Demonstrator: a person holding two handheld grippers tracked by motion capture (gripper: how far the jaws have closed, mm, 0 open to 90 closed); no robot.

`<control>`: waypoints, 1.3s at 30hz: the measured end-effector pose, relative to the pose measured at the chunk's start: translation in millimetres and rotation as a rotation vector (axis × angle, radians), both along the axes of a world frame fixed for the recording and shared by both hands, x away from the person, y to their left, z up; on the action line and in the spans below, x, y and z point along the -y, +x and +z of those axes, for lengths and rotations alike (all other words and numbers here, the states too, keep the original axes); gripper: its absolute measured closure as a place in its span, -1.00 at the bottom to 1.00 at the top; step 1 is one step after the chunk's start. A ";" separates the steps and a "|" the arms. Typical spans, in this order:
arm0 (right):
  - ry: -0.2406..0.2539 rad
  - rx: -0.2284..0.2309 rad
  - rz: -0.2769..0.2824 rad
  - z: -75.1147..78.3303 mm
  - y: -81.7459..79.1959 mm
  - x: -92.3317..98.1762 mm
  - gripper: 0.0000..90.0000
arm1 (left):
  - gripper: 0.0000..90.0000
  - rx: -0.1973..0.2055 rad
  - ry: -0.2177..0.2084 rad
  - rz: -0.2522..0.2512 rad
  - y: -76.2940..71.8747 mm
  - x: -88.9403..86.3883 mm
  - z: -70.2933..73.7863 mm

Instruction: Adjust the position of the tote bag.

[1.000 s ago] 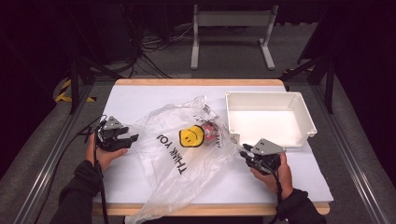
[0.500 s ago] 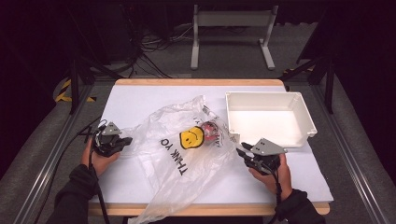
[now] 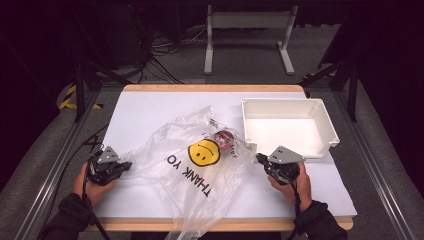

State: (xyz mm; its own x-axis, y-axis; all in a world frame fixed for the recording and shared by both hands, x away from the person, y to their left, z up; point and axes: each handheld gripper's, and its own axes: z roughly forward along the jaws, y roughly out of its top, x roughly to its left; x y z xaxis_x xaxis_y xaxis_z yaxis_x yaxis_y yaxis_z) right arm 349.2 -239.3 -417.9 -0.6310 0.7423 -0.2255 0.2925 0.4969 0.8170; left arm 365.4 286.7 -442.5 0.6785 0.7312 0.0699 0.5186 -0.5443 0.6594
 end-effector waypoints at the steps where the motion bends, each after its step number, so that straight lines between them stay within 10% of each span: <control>1: -0.001 0.003 0.002 0.6 0.2 -0.5 0.97 | 1.00 0.005 0.000 0.001 -3.5 -0.8 0.2; 14: 0.000 0.046 0.030 9.9 1.1 -11.0 0.98 | 0.97 0.013 -0.027 0.019 -27.0 -13.3 -0.8; 29: 0.000 0.070 0.041 15.9 6.9 -17.7 0.98 | -0.05 0.198 -0.172 -0.021 -28.0 15.3 60.6; 39: -0.005 0.068 0.057 15.8 5.7 -19.2 0.97 | -0.34 0.215 -0.206 -0.031 -2.7 47.4 78.7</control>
